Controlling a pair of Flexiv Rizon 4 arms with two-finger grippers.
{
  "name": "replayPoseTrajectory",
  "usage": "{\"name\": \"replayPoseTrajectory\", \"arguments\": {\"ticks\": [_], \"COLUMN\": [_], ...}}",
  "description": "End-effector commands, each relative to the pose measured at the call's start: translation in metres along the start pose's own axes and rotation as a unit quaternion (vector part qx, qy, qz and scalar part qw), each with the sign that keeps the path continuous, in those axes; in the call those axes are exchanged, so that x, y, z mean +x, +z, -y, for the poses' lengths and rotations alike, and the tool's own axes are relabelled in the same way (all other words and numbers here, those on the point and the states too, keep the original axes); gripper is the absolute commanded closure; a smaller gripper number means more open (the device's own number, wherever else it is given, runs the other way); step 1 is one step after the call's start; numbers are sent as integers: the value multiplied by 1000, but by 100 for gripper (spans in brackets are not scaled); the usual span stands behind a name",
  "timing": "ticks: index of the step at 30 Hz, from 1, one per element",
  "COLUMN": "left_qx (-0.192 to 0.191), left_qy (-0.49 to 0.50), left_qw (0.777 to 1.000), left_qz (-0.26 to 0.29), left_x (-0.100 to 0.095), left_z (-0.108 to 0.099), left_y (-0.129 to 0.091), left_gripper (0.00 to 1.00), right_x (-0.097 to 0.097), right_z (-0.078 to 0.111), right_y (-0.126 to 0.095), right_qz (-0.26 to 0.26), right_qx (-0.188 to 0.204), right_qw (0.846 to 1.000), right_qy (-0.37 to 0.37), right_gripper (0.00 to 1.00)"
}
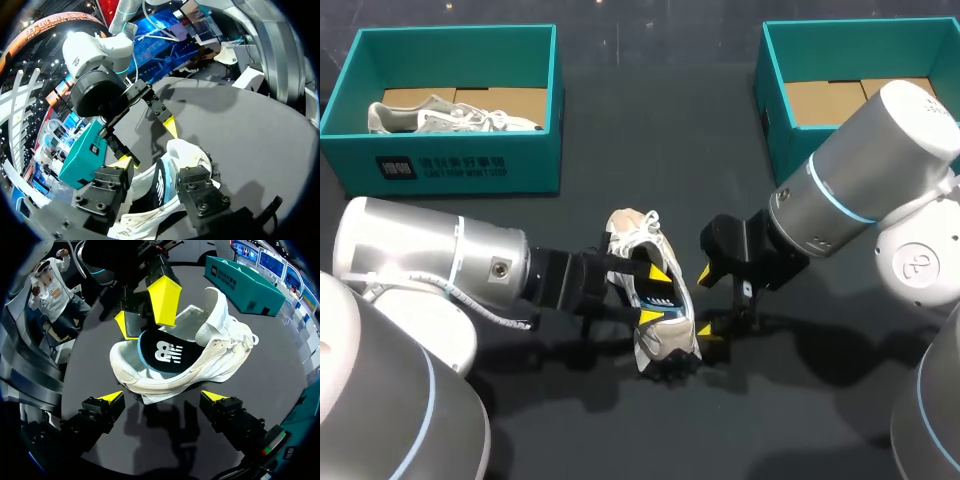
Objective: Take the shoe out of the shoebox, open the shoe tongue, remove and reinsert the insole, then place the shoe into the shoebox
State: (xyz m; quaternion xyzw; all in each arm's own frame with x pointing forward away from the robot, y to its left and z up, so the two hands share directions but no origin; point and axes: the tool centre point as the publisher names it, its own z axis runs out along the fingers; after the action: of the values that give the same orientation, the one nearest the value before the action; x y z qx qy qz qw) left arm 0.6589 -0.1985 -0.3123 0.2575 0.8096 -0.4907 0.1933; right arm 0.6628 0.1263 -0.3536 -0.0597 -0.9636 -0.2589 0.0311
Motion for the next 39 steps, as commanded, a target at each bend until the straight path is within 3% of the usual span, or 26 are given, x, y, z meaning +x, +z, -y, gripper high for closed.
{"name": "replayPoseTrajectory", "arguments": {"ticks": [1, 10, 21, 29, 35, 39], "left_qx": [-7, -27, -31, -10, -20, -18], "left_qy": [1, 3, 7, 11, 28, 41], "left_qw": [1000, 997, 991, 985, 978, 970], "left_qz": [-21, -69, -128, -173, -207, -237], "left_x": [-2, 4, 0, -3, -1, 0], "left_z": [5, 2, -7, -5, -7, -6], "left_y": [-21, -44, -87, -111, -124, -133], "left_gripper": [55, 56, 56, 60, 58, 61], "right_x": [8, 9, 9, 9, 10, 8], "right_z": [18, 46, 46, 46, 81, 90], "right_y": [-33, -70, -70, -70, -95, -102], "right_qz": [12, 10, 10, 10, 27, 24], "right_qx": [3, 43, 43, 43, 66, 81], "right_qw": [1000, 999, 999, 999, 997, 996], "right_qy": [4, -8, -8, -8, 20, 31], "right_gripper": [0, 0, 0, 0, 0, 0]}}
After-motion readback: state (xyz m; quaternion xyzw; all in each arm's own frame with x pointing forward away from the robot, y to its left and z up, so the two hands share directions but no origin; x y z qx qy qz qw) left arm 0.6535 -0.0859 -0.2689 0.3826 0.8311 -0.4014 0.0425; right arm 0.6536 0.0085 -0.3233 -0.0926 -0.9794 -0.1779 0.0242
